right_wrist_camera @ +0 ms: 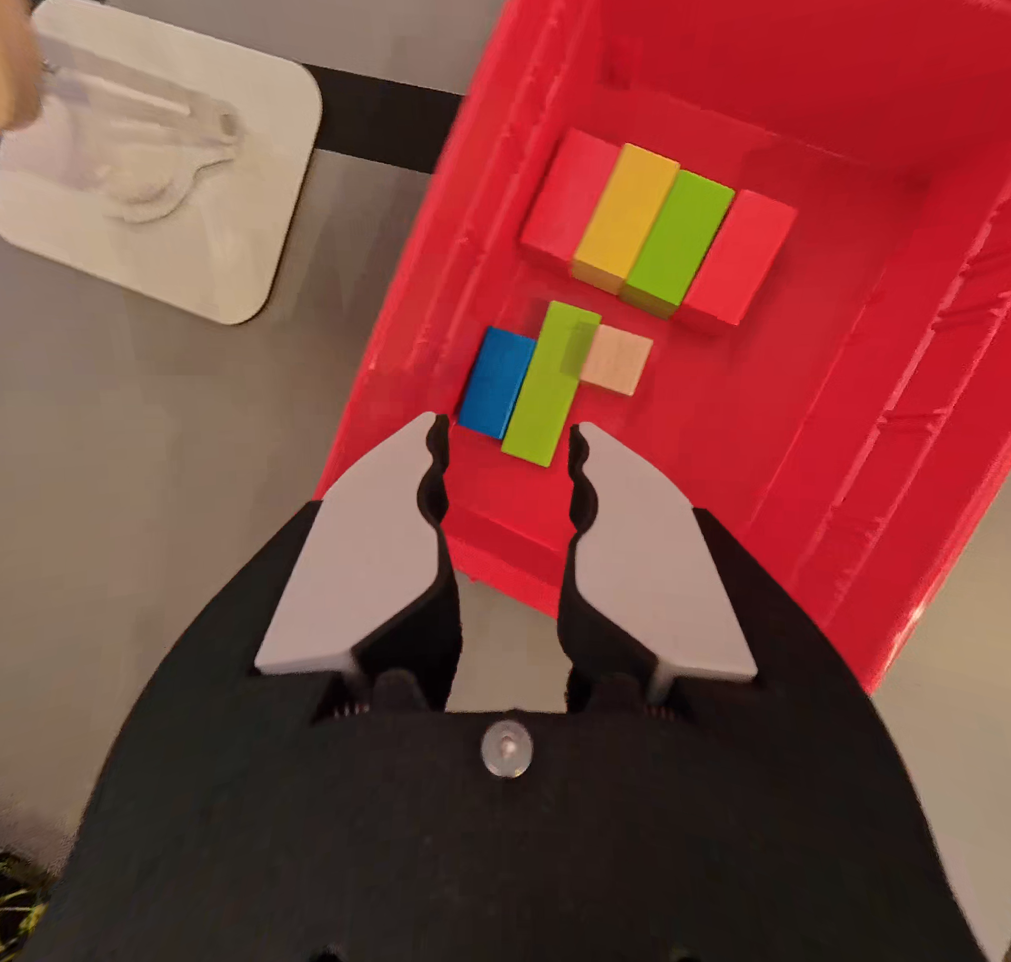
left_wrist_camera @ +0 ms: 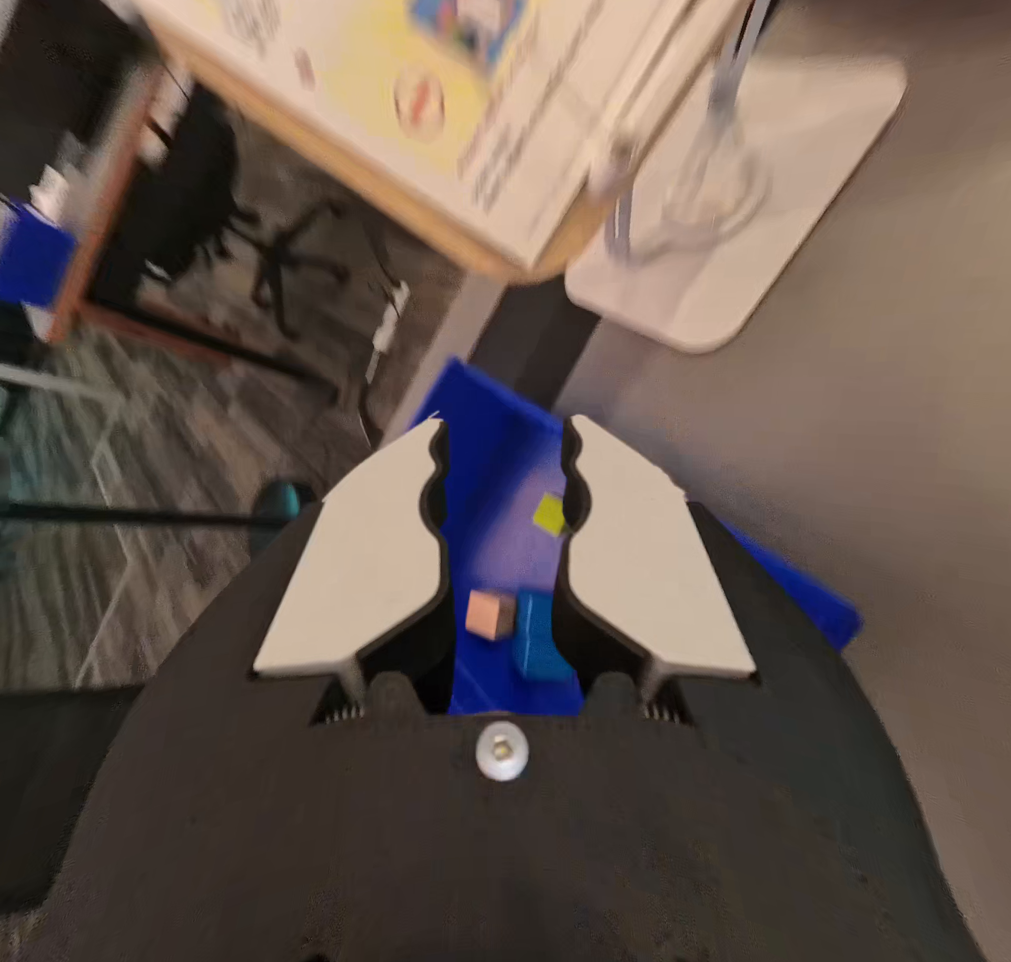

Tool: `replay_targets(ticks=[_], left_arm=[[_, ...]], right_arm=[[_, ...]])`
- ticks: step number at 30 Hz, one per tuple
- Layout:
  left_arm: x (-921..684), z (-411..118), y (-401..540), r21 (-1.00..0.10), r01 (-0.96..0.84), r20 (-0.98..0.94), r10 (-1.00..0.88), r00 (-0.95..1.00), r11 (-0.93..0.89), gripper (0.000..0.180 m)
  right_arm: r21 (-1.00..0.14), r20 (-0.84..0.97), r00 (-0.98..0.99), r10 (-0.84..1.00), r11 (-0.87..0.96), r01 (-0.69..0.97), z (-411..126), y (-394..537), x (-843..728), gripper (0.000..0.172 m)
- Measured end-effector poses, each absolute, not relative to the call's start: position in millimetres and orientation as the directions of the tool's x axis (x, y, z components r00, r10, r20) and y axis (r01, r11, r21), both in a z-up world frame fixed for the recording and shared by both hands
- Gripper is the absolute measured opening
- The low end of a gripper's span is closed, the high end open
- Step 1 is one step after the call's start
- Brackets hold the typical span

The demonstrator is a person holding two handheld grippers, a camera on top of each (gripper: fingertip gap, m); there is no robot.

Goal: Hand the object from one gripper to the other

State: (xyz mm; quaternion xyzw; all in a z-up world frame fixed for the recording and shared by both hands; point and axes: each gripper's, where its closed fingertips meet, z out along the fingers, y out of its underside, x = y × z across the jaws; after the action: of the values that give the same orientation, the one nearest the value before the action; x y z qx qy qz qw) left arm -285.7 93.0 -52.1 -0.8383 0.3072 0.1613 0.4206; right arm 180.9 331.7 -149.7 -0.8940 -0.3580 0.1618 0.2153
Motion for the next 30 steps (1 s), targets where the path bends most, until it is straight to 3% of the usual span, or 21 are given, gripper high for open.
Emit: replay_targets(ticks=[1, 4, 10, 16, 19, 23, 27, 30], left_arm=[[-301.3, -67.1, 88.9, -0.575, -0.637, -0.495, -0.401, 0.771, -0.513, 0.041], [-335.0, -119.0, 87.0, -0.435, -0.644, -0.442, -0.474, 0.761, -0.629, 0.044], [-351.8, -212.4, 109.0, -0.215, -0.733, -0.348, -0.651, 0.675, -0.645, 0.053], [-363.4, -259.7, 113.3, -0.112, -0.725, -0.264, -0.683, 0.681, -0.679, 0.032], [-365.8, -253.5, 117.8, -0.138, -0.719, -0.312, -0.660, 0.684, -0.681, 0.030], [-339.5, -199.1, 120.5, -0.329, -0.709, -0.424, -0.574, 0.701, -0.623, 0.030], [-275.7, -115.1, 118.4, -0.513, -0.735, -0.597, -0.432, 0.676, -0.443, 0.030], [-211.6, -72.8, 111.9, -0.516, -0.809, -0.737, -0.337, 0.586, -0.280, 0.029]], right_arm=[[-0.514, -0.127, 0.675, 0.726, -0.631, 0.582, -146.1, 324.0, 176.8, 0.040], [-0.544, -0.146, 0.620, 0.771, -0.586, 0.601, -139.3, 298.0, 158.1, 0.039], [-0.544, -0.134, 0.543, 0.829, -0.519, 0.659, -141.0, 256.6, 131.1, 0.038], [-0.556, -0.099, 0.501, 0.860, -0.465, 0.688, -137.6, 237.0, 112.7, 0.038], [-0.596, -0.094, 0.452, 0.887, -0.414, 0.688, -124.9, 223.7, 91.7, 0.037], [-0.714, -0.235, 0.261, 0.936, -0.349, 0.607, -96.2, 173.3, 24.8, 0.038], [-0.831, -0.327, 0.065, 0.943, -0.319, 0.456, -65.5, 121.2, -51.9, 0.042], [-0.878, -0.299, 0.035, 0.954, -0.289, 0.381, -53.5, 105.7, -92.6, 0.038]])
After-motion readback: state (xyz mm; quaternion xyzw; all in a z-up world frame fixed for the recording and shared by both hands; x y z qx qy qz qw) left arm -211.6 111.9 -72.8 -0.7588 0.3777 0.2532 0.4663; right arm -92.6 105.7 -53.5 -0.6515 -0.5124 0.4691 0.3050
